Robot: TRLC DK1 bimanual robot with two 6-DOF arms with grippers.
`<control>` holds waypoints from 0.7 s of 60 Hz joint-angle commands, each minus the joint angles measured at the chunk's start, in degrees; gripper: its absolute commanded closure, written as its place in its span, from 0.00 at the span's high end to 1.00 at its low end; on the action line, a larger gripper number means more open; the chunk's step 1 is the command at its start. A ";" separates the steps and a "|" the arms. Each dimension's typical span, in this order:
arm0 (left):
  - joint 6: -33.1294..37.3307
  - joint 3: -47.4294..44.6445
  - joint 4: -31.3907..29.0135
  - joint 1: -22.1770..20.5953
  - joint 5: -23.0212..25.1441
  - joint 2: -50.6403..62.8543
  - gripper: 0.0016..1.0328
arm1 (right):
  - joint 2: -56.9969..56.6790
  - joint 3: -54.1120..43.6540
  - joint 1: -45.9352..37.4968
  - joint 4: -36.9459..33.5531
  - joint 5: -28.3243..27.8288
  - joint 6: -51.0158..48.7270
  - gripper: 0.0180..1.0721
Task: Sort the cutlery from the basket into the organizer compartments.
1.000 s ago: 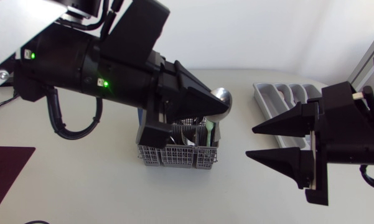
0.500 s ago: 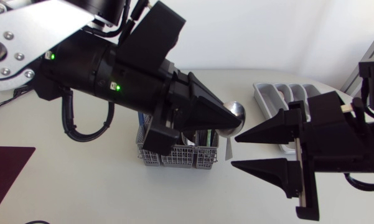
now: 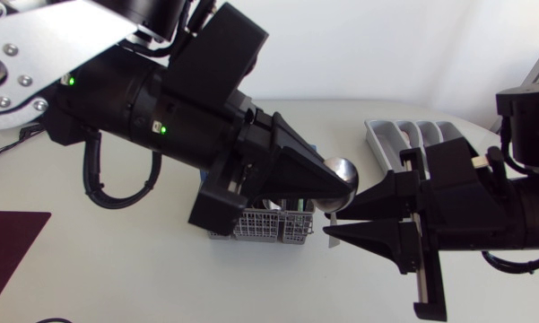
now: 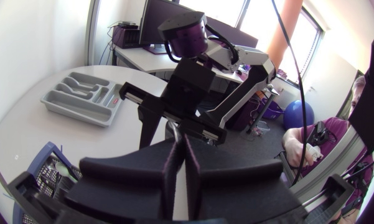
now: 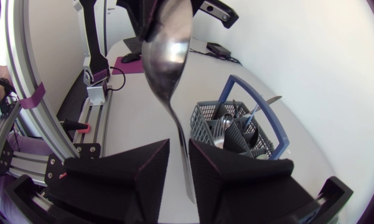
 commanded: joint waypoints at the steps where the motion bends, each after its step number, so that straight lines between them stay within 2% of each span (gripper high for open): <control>1: -1.24 2.02 -0.26 -0.05 1.78 0.54 0.03 | 0.01 -1.40 1.03 0.76 -0.47 0.20 0.11; 17: -1.50 1.93 -0.08 1.09 1.87 0.37 0.05 | -0.78 -2.10 1.38 0.15 -0.55 1.17 0.06; 27: -2.03 2.63 0.01 1.80 1.78 0.28 0.32 | -1.04 -2.80 1.82 -1.17 -0.73 1.17 0.06; 34: -3.00 4.22 0.27 2.76 1.78 0.28 0.60 | -1.13 -3.51 1.99 -1.96 -0.64 1.17 0.06; 42: -6.34 6.94 2.29 6.10 1.17 0.19 0.71 | -1.48 -3.68 0.76 -3.63 0.24 0.99 0.06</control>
